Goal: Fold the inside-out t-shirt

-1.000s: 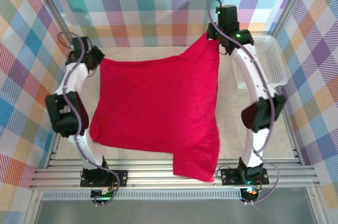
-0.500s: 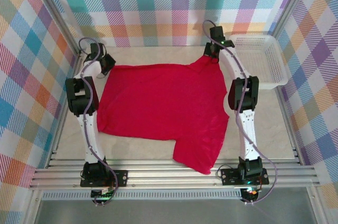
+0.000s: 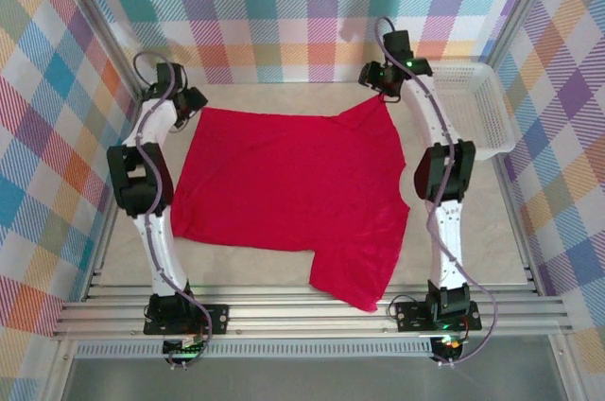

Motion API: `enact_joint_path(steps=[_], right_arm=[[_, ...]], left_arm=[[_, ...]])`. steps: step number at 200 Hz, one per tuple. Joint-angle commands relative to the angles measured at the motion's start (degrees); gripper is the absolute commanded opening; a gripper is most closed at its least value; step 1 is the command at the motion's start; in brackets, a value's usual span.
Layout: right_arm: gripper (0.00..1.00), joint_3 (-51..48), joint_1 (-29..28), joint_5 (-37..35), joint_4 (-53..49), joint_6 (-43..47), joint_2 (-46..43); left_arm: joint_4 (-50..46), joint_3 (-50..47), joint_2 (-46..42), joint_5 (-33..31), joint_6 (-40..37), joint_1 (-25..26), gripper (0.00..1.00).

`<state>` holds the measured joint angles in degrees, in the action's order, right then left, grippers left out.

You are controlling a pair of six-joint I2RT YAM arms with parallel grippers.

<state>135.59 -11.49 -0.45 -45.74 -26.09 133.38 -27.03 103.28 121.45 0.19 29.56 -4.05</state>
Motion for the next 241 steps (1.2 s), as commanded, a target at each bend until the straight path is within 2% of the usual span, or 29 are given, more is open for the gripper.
enact_joint_path(steps=[1,18,33,57,79,112,150,167,195,241], right_arm=[[0.54,-14.97,-1.77,11.62,0.87,-3.90,-8.83],[0.54,-29.26,-3.76,14.98,7.74,-5.88,-14.67],[0.54,-38.71,-4.90,15.94,11.53,-7.61,-18.07],[0.54,-49.92,-4.95,15.57,15.95,-10.14,-20.65],[0.53,-56.31,-4.93,15.18,17.08,-10.65,-20.76],[0.51,-67.10,-5.21,15.22,17.83,-11.31,-23.01],[0.50,-80.04,-6.37,12.42,17.42,-13.70,-31.59],[0.49,-79.37,-7.59,11.56,15.34,-13.98,-35.11],[0.50,-70.34,-9.17,8.94,12.93,-13.70,-37.52],[0.48,-51.54,-8.29,4.20,14.24,-12.15,-21.74]], left_arm=[[9.03,-14.00,-10.21,10.92,3.27,5.36,0.72],[19.24,-25.08,-12.22,18.17,8.82,7.01,0.72],[22.92,-30.88,-12.09,19.69,11.14,7.31,0.73],[18.92,-34.40,-11.47,17.76,10.67,6.28,0.73],[16.59,-38.99,-13.46,15.43,11.15,4.67,0.73],[14.69,-48.49,-19.82,13.65,10.61,2.10,0.73],[11.84,-55.78,-29.28,12.23,9.04,-0.25,0.73],[9.51,-56.03,-32.27,11.76,8.85,-0.25,0.73],[7.25,-51.90,-34.17,11.97,8.15,-0.10,0.74],[6.15,-47.00,-34.82,11.59,6.84,0.27,0.72]])
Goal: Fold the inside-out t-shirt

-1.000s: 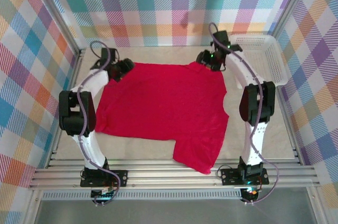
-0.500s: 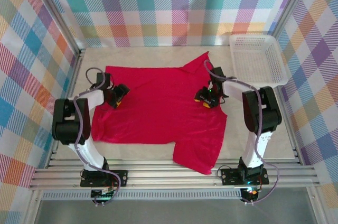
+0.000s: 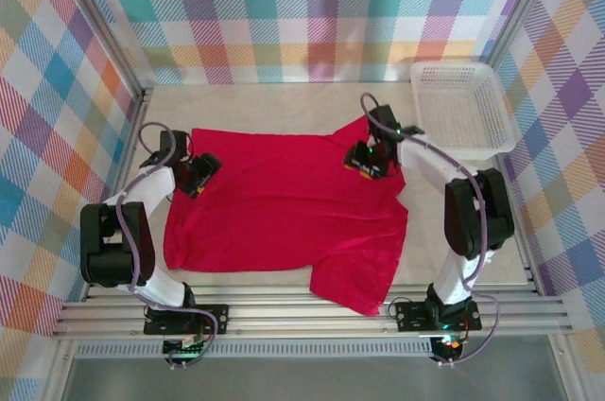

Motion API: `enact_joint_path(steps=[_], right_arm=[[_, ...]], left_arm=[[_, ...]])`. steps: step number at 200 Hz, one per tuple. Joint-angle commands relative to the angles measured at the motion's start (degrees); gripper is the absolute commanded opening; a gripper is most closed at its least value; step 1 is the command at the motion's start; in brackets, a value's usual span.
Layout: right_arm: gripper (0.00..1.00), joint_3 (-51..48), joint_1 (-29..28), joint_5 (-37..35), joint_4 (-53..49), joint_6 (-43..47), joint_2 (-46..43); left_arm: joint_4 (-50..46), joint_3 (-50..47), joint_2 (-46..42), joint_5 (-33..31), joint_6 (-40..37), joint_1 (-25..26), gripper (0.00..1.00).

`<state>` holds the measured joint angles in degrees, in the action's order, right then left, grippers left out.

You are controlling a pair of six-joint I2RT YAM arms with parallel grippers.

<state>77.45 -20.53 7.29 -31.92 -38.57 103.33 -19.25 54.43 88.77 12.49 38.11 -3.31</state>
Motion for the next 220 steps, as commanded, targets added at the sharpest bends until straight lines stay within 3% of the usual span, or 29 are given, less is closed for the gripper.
enact_joint_path(steps=[1,55,78,183,198,220], right_arm=[[0.48,7.02,0.76,-3.61,0.44,0.33,8.74],[0.49,27.32,1.15,-8.42,-6.09,2.76,24.14],[0.49,30.34,1.59,-9.42,-7.37,3.06,26.14],[0.46,35.94,1.68,-8.35,-8.62,1.73,32.55],[0.40,37.05,1.70,-8.17,-9.20,1.50,33.24],[0.19,37.17,1.67,-8.43,-9.30,1.49,32.61]], left_arm=[[-1.61,1.88,-2.17,-0.71,-1.76,-0.43,0.72],[-0.28,-1.98,-7.81,-9.81,-3.70,-1.18,0.75],[0.46,-3.54,-9.88,-9.41,-2.89,-3.28,0.80],[-2.59,-1.17,-13.52,-9.01,-3.87,-4.06,0.79],[-2.98,-0.77,-13.83,-9.06,-3.91,-4.07,0.79],[-3.31,-0.51,-14.21,-8.87,-3.83,-4.07,0.79]])
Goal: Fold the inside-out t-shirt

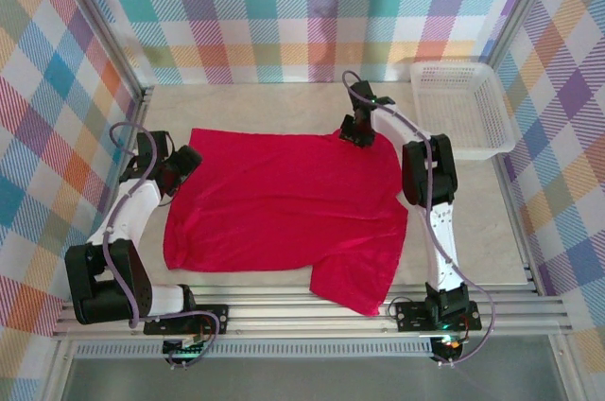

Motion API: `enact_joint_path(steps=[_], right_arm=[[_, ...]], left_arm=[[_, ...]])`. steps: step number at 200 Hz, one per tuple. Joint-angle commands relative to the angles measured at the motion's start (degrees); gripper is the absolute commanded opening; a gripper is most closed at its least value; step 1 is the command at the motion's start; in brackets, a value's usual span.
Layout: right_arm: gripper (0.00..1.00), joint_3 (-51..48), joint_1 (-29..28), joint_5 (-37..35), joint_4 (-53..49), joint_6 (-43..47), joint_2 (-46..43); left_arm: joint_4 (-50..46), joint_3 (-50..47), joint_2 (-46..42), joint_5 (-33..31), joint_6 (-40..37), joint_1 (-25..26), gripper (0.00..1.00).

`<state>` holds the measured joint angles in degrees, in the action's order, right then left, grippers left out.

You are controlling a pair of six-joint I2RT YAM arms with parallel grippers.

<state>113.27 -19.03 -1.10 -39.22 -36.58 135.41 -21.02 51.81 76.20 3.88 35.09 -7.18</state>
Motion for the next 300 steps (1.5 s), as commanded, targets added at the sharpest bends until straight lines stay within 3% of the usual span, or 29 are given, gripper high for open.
enact_joint_path(steps=[1,46,75,101,120,147,162,171,178,191,218,241,267,300], right_arm=[[0.18,1.34,0.19,-0.04,-2.00,-0.50,0.49],[0.00,3.66,0.14,0.04,-3.50,0.33,-0.41],[0.00,7.58,0.21,-0.55,-1.91,1.17,0.34],[0.00,13.28,0.22,1.02,6.49,2.70,4.38],[0.00,22.78,0.37,7.59,14.49,4.52,12.08],[0.35,47.99,1.09,18.02,17.38,3.48,27.59],[0.65,54.04,2.10,20.47,15.62,-0.33,30.28],[0.76,51.58,2.61,22.08,14.04,-0.88,27.91],[0.78,47.83,2.69,21.94,11.41,-0.13,24.74],[0.79,36.18,2.60,20.35,8.35,1.55,16.71],[0.78,7.17,2.10,17.28,11.62,2.84,-1.35],[0.79,-9.36,2.03,14.39,13.02,3.19,-11.27],[0.82,-19.11,2.31,10.39,12.32,3.43,-14.60],[0.83,-21.51,3.76,9.62,12.79,2.95,-11.60]], left_arm=[[-1.56,2.13,-1.66,-0.22,-0.81,-0.16,0.79],[-1.68,2.75,-1.85,-0.37,-0.90,-0.18,0.79],[-1.19,2.44,-1.39,-0.19,-0.88,-0.20,0.79],[-0.77,2.35,-1.25,-0.11,-1.07,-0.20,0.78],[0.54,1.45,-1.43,-0.44,-0.52,-0.09,0.78],[4.57,-1.26,-1.50,-0.53,2.17,0.55,0.78],[4.58,-0.71,-1.16,-1.03,2.64,1.47,0.78],[4.62,0.31,-0.89,-1.37,2.49,2.19,0.78],[4.41,1.18,-0.62,-1.80,2.20,2.89,0.79],[4.45,2.33,0.04,-2.45,1.71,4.51,0.79],[6.70,4.19,3.98,-2.55,1.03,8.35,0.79],[8.67,7.20,11.15,-1.28,1.32,9.20,0.79],[6.89,17.09,24.01,0.65,0.18,9.25,0.80],[-1.04,34.07,40.60,0.21,-2.03,8.31,0.80]])
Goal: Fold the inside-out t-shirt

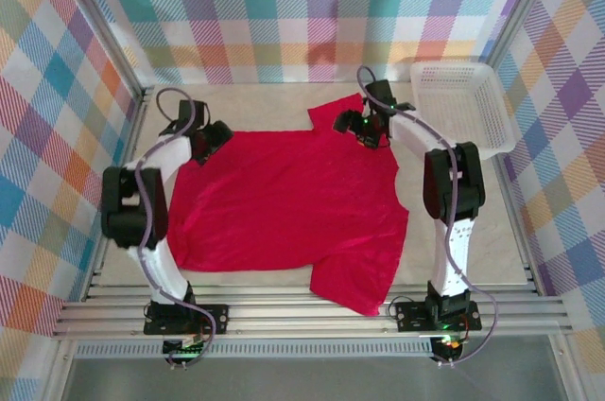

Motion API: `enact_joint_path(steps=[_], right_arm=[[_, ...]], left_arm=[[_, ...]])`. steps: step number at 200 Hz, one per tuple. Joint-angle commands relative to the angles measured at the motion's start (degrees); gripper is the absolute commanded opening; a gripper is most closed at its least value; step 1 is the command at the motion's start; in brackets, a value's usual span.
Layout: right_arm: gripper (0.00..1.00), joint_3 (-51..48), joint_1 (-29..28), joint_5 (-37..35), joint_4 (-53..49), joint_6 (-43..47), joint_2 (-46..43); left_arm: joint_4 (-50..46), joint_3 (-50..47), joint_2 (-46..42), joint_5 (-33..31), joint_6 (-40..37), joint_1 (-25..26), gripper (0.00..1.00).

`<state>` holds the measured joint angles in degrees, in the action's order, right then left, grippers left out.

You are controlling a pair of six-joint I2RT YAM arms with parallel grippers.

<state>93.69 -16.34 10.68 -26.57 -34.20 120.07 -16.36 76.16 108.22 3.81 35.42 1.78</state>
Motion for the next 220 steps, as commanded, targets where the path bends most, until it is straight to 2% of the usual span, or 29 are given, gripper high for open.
enact_joint_path(steps=[1,50,76,123,144,158,176,204,220], right_arm=[[0.83,-1.88,1.14,-2.29,0.08,0.55,3.93],[0.83,8.51,4.56,-4.79,-5.87,-1.41,14.35],[0.83,16.95,6.04,-2.06,-7.50,-3.42,20.43],[0.82,40.13,6.23,-0.20,-12.45,-3.52,32.06],[0.82,52.68,6.50,2.53,-17.32,-2.15,35.57],[0.83,56.39,6.32,4.07,-20.80,-0.40,33.67],[0.83,51.10,5.64,3.32,-22.32,2.69,25.61],[0.84,27.07,5.20,1.79,-16.20,4.47,6.66],[0.84,13.19,4.93,1.19,-12.80,4.85,-3.33]], left_arm=[[-5.96,9.98,8.80,0.21,-2.41,-0.73,0.80],[-13.23,30.57,26.79,-2.24,-1.87,-3.33,0.80],[-17.39,43.20,35.26,-1.93,-2.68,-3.72,0.79],[-19.12,62.81,45.67,-0.42,-2.67,-3.89,0.77],[-21.84,69.66,45.93,2.01,-3.91,-4.07,0.77],[-23.05,68.20,40.66,1.44,-5.84,-3.98,0.78],[-22.56,59.96,29.80,-1.30,-7.96,-3.97,0.78],[-23.52,39.86,10.23,-6.75,-8.53,-4.47,0.78],[-24.42,26.00,-0.57,-6.89,-7.71,-5.52,0.78]])
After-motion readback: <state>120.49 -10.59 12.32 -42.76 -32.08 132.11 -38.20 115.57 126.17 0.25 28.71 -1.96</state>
